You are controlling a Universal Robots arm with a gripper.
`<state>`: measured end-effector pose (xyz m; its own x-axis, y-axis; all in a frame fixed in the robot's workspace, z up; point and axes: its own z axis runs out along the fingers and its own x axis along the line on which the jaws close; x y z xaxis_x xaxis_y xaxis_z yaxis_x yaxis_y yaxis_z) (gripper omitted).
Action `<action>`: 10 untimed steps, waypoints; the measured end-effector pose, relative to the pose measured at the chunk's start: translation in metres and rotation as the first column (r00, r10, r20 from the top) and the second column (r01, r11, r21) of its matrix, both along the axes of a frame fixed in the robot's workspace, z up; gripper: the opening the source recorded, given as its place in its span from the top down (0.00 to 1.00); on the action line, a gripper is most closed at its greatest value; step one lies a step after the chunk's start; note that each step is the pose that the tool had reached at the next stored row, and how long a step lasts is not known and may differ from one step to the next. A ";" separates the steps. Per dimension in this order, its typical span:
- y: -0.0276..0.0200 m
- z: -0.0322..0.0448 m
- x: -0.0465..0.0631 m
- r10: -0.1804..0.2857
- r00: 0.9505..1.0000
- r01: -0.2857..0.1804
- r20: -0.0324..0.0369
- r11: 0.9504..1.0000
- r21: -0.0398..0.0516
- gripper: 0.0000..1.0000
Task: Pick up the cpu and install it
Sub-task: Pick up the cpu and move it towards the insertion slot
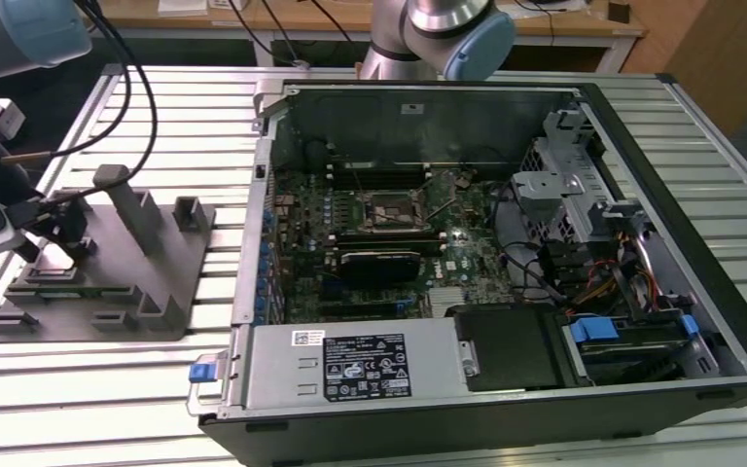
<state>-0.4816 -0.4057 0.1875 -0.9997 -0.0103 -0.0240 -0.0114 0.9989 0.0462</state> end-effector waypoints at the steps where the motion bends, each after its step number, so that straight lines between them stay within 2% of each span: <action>1: 0.0000 -0.0003 0.000 0.000 1.000 0.000 0.000 1.000 0.000 0.41; 10: 0.0001 -0.0017 0.001 0.000 1.000 0.000 0.000 1.000 0.000 0.41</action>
